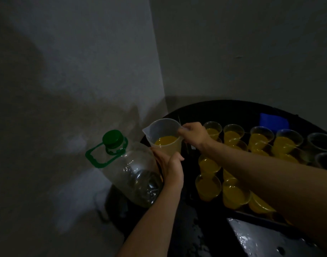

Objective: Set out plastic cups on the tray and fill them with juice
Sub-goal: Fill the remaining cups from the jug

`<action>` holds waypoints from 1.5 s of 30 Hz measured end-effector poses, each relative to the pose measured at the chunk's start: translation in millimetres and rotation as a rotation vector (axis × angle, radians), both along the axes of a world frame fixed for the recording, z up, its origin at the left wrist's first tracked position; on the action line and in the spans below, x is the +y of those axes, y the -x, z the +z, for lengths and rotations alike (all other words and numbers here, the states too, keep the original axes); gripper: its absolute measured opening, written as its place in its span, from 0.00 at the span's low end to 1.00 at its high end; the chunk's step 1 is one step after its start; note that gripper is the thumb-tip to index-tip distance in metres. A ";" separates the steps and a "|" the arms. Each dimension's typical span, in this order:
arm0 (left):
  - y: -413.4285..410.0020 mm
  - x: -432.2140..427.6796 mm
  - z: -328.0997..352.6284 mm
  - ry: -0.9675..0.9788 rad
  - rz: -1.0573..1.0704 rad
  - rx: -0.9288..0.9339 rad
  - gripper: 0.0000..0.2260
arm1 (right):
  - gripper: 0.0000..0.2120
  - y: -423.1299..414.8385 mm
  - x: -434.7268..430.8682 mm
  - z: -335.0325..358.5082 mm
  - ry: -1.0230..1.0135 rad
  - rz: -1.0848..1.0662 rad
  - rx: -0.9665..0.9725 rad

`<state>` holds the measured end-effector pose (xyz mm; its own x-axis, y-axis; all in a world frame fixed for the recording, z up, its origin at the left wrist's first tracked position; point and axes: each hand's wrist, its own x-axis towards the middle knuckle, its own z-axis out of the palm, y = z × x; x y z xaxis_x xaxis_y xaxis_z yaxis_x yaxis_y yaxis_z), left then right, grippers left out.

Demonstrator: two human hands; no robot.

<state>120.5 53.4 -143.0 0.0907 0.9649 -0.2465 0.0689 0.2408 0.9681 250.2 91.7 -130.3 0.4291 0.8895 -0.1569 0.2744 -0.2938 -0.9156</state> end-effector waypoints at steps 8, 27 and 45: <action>-2.9 -0.1 12.6 0.008 -0.033 0.047 0.57 | 0.08 1.9 -3.6 -1.6 -0.080 -0.099 0.090; -16.6 -34.2 85.4 -0.286 -0.159 -0.015 0.41 | 0.13 -22.6 -55.8 86.1 -0.228 -0.280 0.072; -126.0 -180.4 121.4 -0.291 -0.480 -0.099 0.45 | 0.16 -139.2 -239.7 139.2 -0.246 -0.532 -0.084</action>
<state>246.5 -127.0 -21.6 0.5447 0.8368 0.0553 0.0103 -0.0727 0.9973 389.4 -148.1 8.8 0.8279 0.5550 0.0802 0.2220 -0.1931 -0.9557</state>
